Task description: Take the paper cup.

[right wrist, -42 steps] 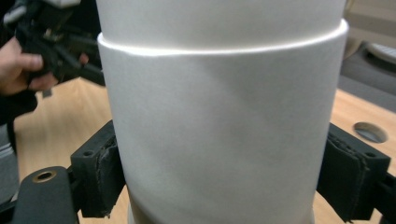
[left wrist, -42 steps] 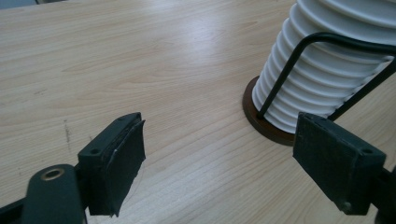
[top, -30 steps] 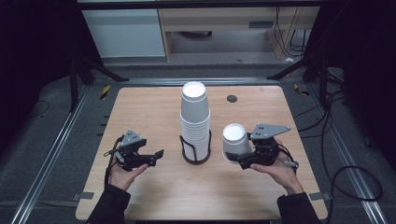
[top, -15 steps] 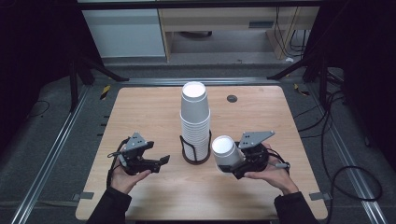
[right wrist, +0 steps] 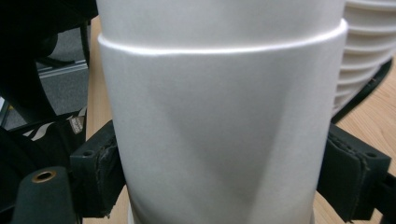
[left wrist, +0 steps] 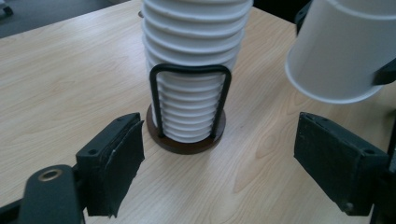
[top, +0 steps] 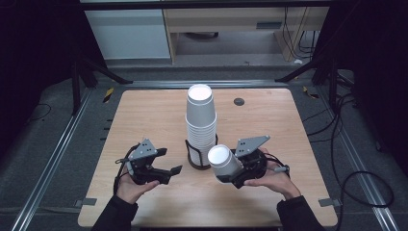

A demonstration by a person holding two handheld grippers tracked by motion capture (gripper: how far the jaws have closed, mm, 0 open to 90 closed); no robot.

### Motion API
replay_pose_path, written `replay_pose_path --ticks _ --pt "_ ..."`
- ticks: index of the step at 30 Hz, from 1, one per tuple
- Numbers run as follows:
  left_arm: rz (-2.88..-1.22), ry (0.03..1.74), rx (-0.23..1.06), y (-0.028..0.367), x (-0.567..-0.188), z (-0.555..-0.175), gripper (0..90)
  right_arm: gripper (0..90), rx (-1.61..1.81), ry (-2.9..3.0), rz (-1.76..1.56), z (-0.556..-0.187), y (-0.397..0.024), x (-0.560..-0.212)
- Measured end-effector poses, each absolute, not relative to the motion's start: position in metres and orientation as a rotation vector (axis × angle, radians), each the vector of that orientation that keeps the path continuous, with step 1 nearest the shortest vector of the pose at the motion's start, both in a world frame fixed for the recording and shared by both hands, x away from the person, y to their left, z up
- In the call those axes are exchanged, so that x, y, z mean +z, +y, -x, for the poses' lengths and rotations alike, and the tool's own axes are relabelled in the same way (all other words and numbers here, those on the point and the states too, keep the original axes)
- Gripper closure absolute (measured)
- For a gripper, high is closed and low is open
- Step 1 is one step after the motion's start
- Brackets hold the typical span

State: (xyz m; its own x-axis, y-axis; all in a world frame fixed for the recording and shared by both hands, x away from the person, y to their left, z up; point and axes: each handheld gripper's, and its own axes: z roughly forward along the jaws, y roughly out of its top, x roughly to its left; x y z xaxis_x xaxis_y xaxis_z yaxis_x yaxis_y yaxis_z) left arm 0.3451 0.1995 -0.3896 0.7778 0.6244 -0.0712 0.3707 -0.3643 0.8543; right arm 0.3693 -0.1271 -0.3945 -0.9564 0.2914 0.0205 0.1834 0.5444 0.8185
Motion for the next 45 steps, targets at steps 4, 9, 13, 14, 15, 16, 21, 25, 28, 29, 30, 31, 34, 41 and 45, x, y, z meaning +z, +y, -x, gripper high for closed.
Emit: replay_pose_path --ticks 4,9,13,14,15,16,21,25,28,29,30,31,34,41,45 --pt "-1.98 0.729 0.314 0.197 -0.385 -0.342 15.0 14.7 1.391 2.671 -0.387 -0.37 -0.118 -0.393" --pt "-1.967 0.7 0.295 0.192 -0.381 -0.338 15.0 14.7 1.384 2.68 -0.369 -0.371 -0.109 -0.392" --pt "-1.964 0.679 0.273 0.189 -0.378 -0.336 15.0 14.6 1.389 2.685 -0.349 -0.37 -0.104 -0.392" --pt "-1.966 0.673 0.269 0.187 -0.378 -0.336 15.0 14.7 1.387 2.687 -0.343 -0.37 -0.103 -0.392" --pt "-1.969 0.664 0.266 0.186 -0.377 -0.335 14.9 14.7 1.384 2.691 -0.341 -0.37 -0.101 -0.393" --pt "-1.969 0.658 0.26 0.184 -0.377 -0.334 15.0 14.7 1.375 2.697 -0.338 -0.369 -0.1 -0.393" --pt "-1.997 0.627 0.25 0.177 -0.375 -0.332 14.7 14.8 1.333 2.73 -0.3 -0.369 -0.094 -0.397" --pt "-2.024 0.611 0.232 0.174 -0.376 -0.332 14.4 14.8 1.265 2.763 -0.274 -0.369 -0.089 -0.399" --pt "-2.049 0.595 0.22 0.17 -0.377 -0.332 14.2 14.8 1.234 2.788 -0.257 -0.37 -0.086 -0.4" --pt "-2.06 0.589 0.217 0.169 -0.377 -0.332 14.2 14.8 1.218 2.794 -0.249 -0.37 -0.085 -0.4" --pt "-2.065 0.585 0.214 0.167 -0.378 -0.332 14.2 14.8 1.201 2.805 -0.243 -0.371 -0.084 -0.4" --pt "-2.076 0.578 0.21 0.165 -0.379 -0.332 14.1 14.8 1.191 2.808 -0.237 -0.371 -0.083 -0.401" --pt "-2.103 0.567 0.199 0.162 -0.381 -0.332 13.5 14.7 1.155 2.832 -0.225 -0.371 -0.08 -0.403" --pt "-2.143 0.555 0.171 0.155 -0.386 -0.335 13.1 14.7 1.08 2.865 -0.177 -0.371 -0.071 -0.407" --pt "-2.16 0.552 0.153 0.152 -0.39 -0.337 13.1 14.7 1.056 2.876 -0.157 -0.371 -0.066 -0.41"
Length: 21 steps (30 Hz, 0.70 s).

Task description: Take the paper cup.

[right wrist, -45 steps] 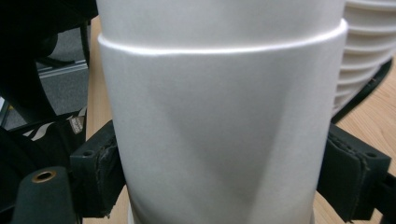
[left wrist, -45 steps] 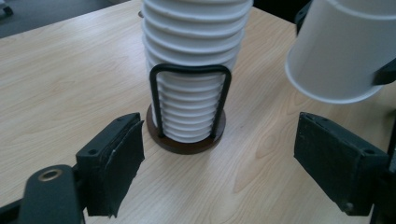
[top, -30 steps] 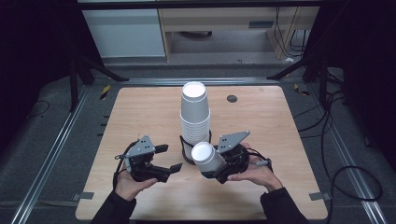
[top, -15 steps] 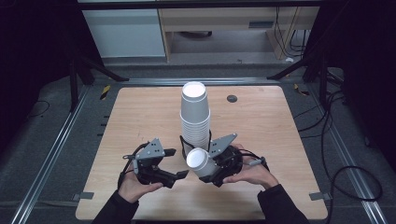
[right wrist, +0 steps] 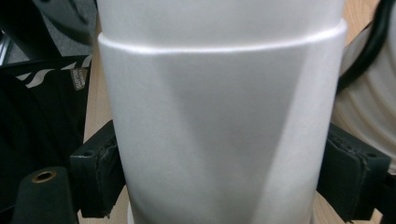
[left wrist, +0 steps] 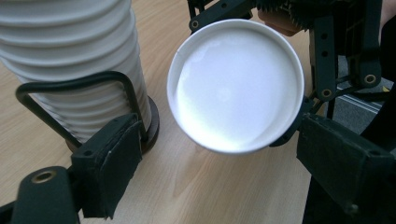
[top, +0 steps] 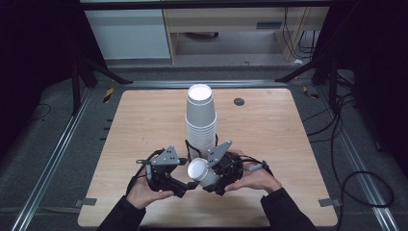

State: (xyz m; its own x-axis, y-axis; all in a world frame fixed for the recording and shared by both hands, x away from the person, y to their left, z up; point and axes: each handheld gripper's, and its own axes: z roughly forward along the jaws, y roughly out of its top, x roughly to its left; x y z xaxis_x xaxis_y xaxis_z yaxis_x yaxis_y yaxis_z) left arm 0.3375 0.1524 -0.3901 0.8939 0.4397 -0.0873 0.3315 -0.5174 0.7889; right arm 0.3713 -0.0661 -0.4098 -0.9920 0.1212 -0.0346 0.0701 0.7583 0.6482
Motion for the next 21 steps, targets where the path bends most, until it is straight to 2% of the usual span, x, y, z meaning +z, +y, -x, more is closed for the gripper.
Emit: replay_pose_path --ticks 21 --pt "-2.206 0.541 0.109 0.142 -0.399 -0.342 17.4 14.8 0.995 2.899 -0.111 -0.368 -0.045 -0.416"
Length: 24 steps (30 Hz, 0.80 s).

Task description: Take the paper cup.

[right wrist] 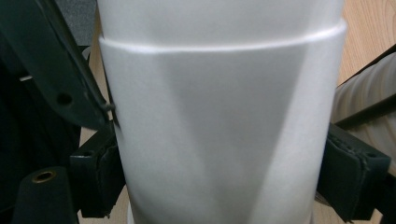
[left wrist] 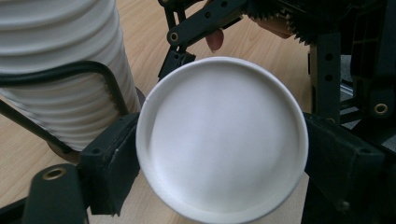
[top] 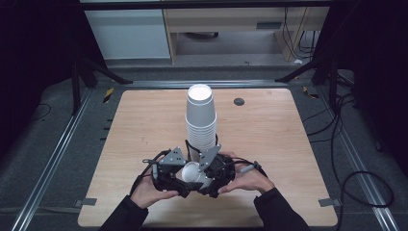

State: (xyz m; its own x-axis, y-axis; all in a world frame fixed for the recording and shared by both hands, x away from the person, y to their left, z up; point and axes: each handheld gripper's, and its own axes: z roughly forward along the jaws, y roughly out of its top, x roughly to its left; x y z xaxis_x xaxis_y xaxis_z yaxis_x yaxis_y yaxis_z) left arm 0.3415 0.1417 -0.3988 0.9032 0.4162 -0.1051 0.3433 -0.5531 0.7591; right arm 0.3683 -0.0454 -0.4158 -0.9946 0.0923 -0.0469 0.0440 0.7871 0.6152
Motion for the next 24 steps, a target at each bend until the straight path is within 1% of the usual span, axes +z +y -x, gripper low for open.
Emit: replay_pose_path --ticks 10,24 --pt "-2.206 0.545 0.116 0.1413 -0.399 -0.3411 19.7 14.8 0.99 2.896 -0.113 -0.3684 -0.0436 -0.4153" --pt "-2.201 0.563 0.084 0.1434 -0.3973 -0.3417 22.2 13.8 0.992 2.898 -0.102 -0.3681 -0.0424 -0.4162"
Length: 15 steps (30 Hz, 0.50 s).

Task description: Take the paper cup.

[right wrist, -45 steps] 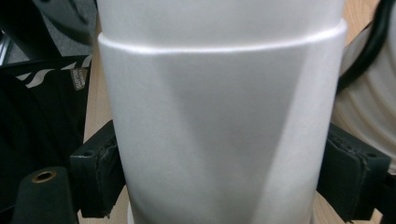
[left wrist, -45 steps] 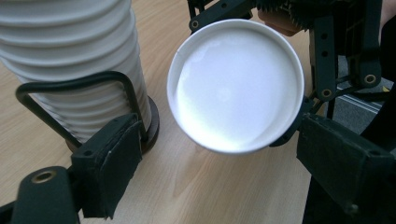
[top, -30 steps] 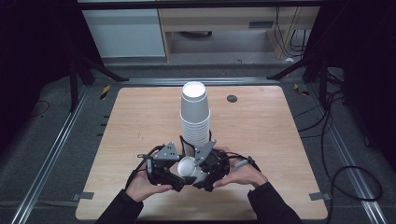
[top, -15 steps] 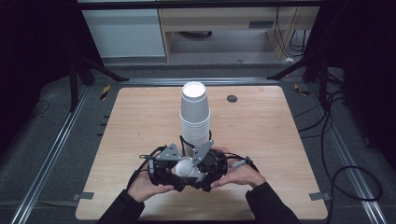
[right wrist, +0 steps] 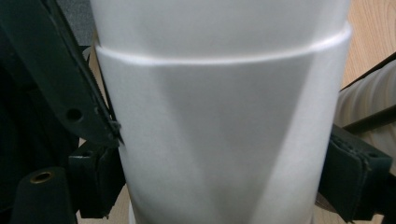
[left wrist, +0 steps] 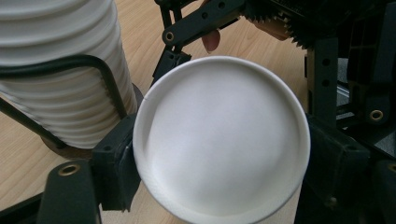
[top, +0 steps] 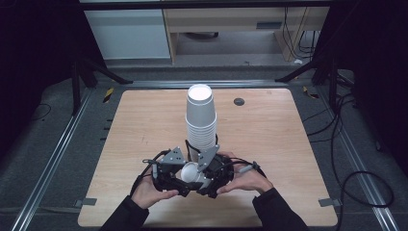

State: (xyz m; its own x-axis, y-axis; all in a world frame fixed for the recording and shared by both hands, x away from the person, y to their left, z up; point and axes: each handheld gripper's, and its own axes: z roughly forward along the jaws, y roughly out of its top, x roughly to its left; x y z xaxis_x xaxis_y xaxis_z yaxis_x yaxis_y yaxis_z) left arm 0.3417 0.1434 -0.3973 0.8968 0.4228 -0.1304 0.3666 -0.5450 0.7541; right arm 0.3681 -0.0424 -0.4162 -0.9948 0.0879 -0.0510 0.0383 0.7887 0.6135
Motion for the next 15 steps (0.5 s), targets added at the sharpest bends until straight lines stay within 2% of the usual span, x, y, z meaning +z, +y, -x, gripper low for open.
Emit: replay_pose_path --ticks 15 --pt "-2.185 0.549 0.091 0.146 -0.3938 -0.3405 23.0 6.6 1.01 2.901 -0.135 -0.3688 -0.0445 -0.4154"
